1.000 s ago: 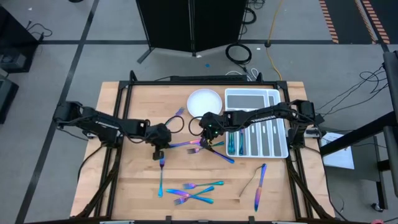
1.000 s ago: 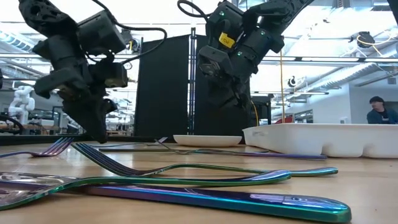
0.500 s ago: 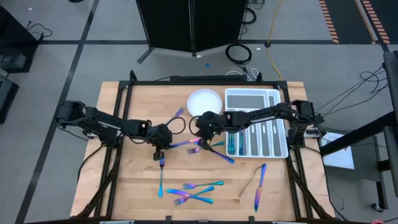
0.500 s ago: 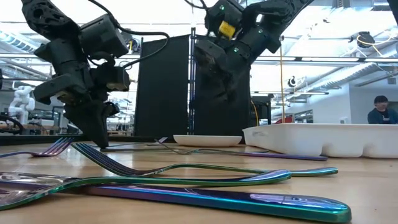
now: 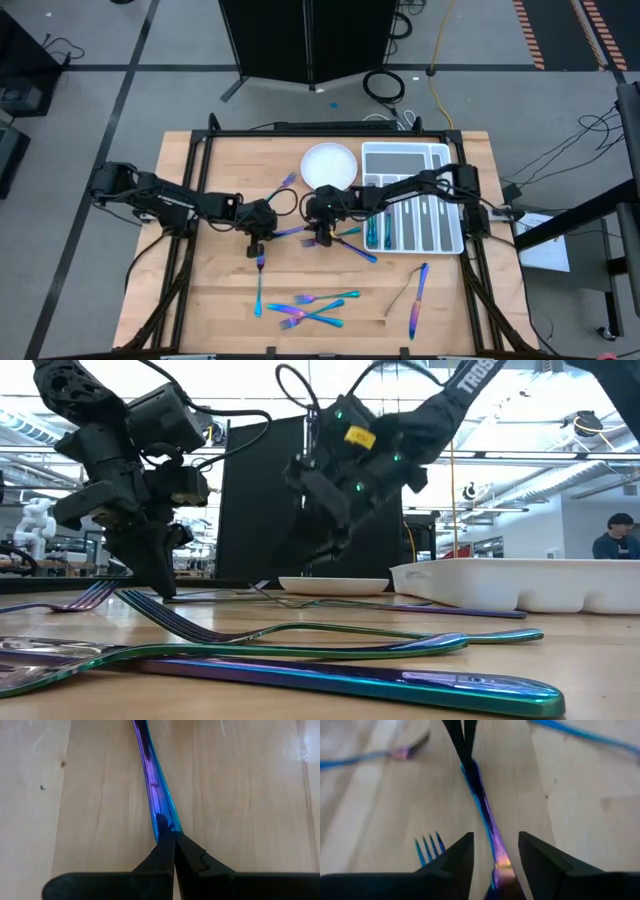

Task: Sort silverware
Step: Put the purple knife into the white silverware tray, then put the purple table knife into the white silverware tray

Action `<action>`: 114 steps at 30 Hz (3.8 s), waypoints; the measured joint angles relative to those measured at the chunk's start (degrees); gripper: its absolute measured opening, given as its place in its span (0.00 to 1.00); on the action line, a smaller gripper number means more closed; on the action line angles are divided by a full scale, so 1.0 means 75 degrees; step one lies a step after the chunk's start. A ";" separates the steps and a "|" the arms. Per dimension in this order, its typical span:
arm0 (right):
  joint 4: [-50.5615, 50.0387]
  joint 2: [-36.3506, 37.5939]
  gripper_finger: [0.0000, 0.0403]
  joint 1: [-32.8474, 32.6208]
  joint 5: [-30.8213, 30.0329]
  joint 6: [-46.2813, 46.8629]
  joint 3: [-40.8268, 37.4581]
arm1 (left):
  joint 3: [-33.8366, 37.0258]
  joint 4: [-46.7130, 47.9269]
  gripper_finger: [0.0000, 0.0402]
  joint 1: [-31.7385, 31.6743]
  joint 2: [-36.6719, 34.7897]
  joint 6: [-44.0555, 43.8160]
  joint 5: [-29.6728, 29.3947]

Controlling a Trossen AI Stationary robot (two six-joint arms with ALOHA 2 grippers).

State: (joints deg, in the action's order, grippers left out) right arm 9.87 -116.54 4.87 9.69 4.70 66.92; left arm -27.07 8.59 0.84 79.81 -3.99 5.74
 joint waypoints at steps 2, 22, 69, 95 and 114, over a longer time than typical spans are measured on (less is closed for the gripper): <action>0.0004 -0.0127 0.39 0.0005 0.0076 -0.0156 0.0000 | 0.0092 -0.0178 0.00 0.0000 0.0000 -0.0023 0.0003; -0.1589 -0.0165 0.39 0.0005 0.0060 -0.1092 0.0025 | 0.0402 -0.0632 0.00 0.0000 0.0006 -0.0224 0.0032; -0.3024 0.0226 0.02 0.0017 -0.0774 -0.1471 0.1212 | -0.0079 -0.0163 0.00 0.0000 -0.0842 -0.0018 -0.1158; -0.3833 0.0241 0.35 0.0550 0.0156 -0.1372 0.1288 | -0.0079 -0.0419 0.00 0.0009 0.0095 -0.0016 0.0186; -0.3847 0.0249 0.35 0.0547 0.0150 -0.1518 0.1294 | -0.0080 -0.1078 0.00 0.0006 0.0160 -0.0019 0.0070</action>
State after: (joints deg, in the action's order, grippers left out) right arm -18.98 -114.67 8.97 10.81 -6.68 76.62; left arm -27.67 0.51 0.89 81.01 -4.13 6.26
